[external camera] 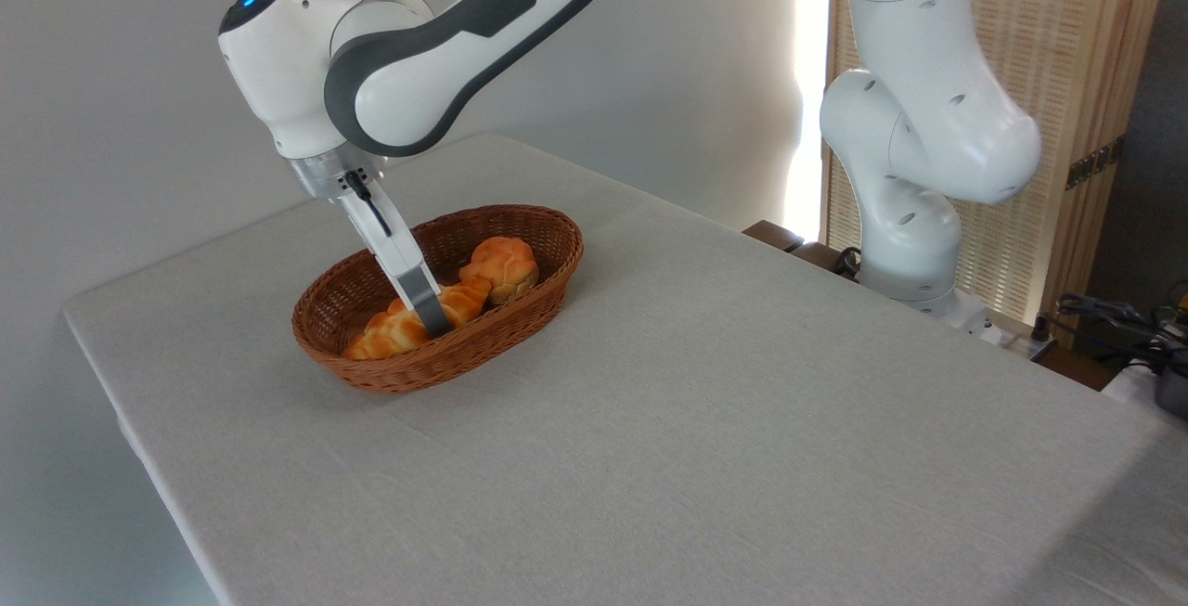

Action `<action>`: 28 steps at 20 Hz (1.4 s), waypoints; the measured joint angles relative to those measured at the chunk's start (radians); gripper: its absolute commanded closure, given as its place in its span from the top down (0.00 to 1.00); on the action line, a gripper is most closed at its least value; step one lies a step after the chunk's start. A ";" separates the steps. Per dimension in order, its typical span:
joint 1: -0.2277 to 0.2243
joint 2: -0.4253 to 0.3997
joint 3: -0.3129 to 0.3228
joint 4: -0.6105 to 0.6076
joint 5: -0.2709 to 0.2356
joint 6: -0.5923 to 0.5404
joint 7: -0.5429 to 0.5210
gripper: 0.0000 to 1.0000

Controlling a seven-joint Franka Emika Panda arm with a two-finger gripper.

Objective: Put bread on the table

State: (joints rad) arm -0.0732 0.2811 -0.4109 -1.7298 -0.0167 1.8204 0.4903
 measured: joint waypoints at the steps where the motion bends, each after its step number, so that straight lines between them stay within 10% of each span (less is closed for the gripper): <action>1: 0.000 0.000 0.000 0.000 0.000 0.000 0.000 0.34; 20: 0.006 -0.011 0.005 0.176 -0.045 -0.204 0.005 0.35; 28: 0.013 -0.035 0.163 0.241 -0.047 -0.209 0.185 0.41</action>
State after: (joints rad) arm -0.0600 0.2457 -0.2477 -1.4887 -0.0637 1.6117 0.6750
